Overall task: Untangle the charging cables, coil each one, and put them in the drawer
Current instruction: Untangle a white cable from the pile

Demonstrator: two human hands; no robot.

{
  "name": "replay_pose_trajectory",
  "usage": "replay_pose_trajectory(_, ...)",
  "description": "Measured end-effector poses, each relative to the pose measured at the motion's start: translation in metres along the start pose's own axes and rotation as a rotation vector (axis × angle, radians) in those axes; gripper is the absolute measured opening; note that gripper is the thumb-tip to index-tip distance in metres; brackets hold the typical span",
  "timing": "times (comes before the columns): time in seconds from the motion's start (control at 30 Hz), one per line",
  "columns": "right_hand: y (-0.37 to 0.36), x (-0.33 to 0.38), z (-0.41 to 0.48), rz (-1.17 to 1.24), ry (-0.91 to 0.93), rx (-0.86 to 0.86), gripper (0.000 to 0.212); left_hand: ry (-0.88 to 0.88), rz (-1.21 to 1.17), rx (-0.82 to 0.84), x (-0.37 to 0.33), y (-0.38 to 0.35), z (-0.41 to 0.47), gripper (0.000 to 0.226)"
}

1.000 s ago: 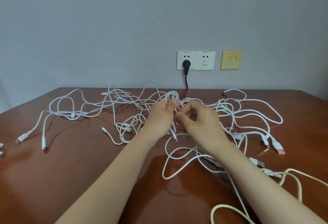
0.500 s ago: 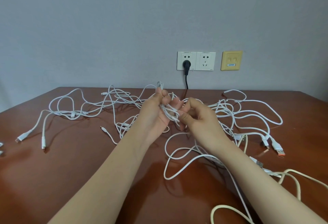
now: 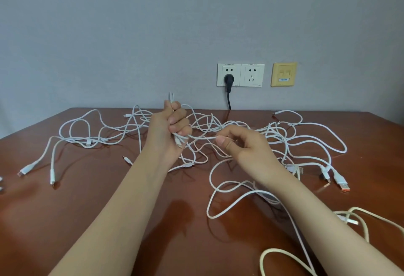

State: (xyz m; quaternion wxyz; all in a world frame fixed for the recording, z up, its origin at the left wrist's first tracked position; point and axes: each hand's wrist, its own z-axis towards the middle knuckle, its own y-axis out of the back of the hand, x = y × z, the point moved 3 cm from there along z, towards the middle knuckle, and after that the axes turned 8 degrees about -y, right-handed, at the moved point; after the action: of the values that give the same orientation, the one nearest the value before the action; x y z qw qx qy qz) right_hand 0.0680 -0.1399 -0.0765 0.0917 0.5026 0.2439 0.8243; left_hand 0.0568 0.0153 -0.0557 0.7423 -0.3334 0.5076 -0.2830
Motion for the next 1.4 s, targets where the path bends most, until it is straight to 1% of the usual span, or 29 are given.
replay_pose_trajectory(0.1, 0.004, 0.003, -0.001, -0.009, 0.033, -0.069, 0.025, -0.015, 0.113, -0.01, 0.003, -0.002, 0.001, 0.038)
replay_pose_trajectory(0.17, 0.005, 0.007, -0.003, -0.1, 0.087, -0.102, 0.02, -0.032, 0.216, -0.019, 0.005, -0.003, 0.001, 0.038)
replay_pose_trajectory(0.23, 0.003, 0.013, -0.006, -0.228, 0.157, -0.083, 0.008, -0.054, 0.346, -0.045, 0.007, -0.004, 0.001, 0.037)
replay_pose_trajectory(0.27, 0.001, 0.016, -0.008, -0.262, 0.188, -0.065, 0.01, -0.07, 0.426, -0.06, 0.008, -0.004, 0.001, 0.036)
replay_pose_trajectory(0.33, -0.001, 0.019, -0.01, -0.262, 0.224, -0.012, 0.014, -0.105, 0.6, -0.08, 0.011, -0.005, 0.0, 0.035)
replay_pose_trajectory(0.4, -0.004, 0.021, -0.011, -0.251, 0.25, 0.034, 0.014, -0.139, 0.761, -0.072, 0.016, -0.006, 0.0, 0.034)
replay_pose_trajectory(0.47, -0.006, 0.022, -0.011, -0.238, 0.272, 0.049, 0.012, -0.166, 0.93, -0.036, 0.024, -0.006, -0.001, 0.035)
replay_pose_trajectory(0.53, -0.009, 0.021, -0.011, -0.246, 0.286, 0.054, 0.009, -0.167, 1.046, 0.0, 0.03, -0.006, -0.003, 0.036)
replay_pose_trajectory(0.6, -0.01, 0.022, -0.012, -0.239, 0.281, 0.039, 0.004, -0.165, 1.107, -0.007, 0.03, -0.006, -0.004, 0.035)
replay_pose_trajectory(0.63, -0.009, 0.022, -0.011, -0.223, 0.268, 0.028, 0.005, -0.164, 1.139, -0.005, 0.03, -0.006, -0.004, 0.035)
replay_pose_trajectory(0.7, -0.005, 0.021, -0.01, -0.184, 0.206, 0.025, 0.023, -0.144, 1.199, 0.026, 0.031, -0.006, -0.005, 0.035)
replay_pose_trajectory(0.77, -0.004, 0.02, -0.009, -0.183, 0.172, 0.028, 0.032, -0.1, 1.229, 0.064, 0.034, -0.006, -0.005, 0.03)
replay_pose_trajectory(0.87, -0.003, 0.019, -0.009, -0.128, 0.139, 0.051, 0.028, -0.033, 1.253, 0.142, 0.037, -0.007, -0.008, 0.021)
replay_pose_trajectory(0.9, -0.003, 0.018, -0.009, -0.11, 0.132, 0.056, 0.027, -0.015, 1.265, 0.172, 0.037, -0.008, -0.009, 0.022)
replay_pose_trajectory(1.0, -0.001, 0.019, -0.009, -0.154, 0.149, 0.012, 0.031, 0.005, 1.317, 0.222, 0.037, -0.008, -0.011, 0.031)
replay_pose_trajectory(1.13, 0.008, 0.02, -0.007, -0.12, 0.137, -0.064, 0.04, 0.043, 1.347, 0.276, 0.041, -0.01, -0.013, 0.028)
replay_pose_trajectory(1.3, 0.014, 0.014, -0.003, -0.114, 0.069, -0.167, 0.034, -0.018, 1.443, 0.343, 0.04, -0.014, -0.017, 0.05)
replay_pose_trajectory(1.4, 0.014, 0.011, -0.001, -0.196, 0.036, -0.126, 0.03, -0.015, 1.507, 0.378, 0.038, -0.014, -0.021, 0.05)
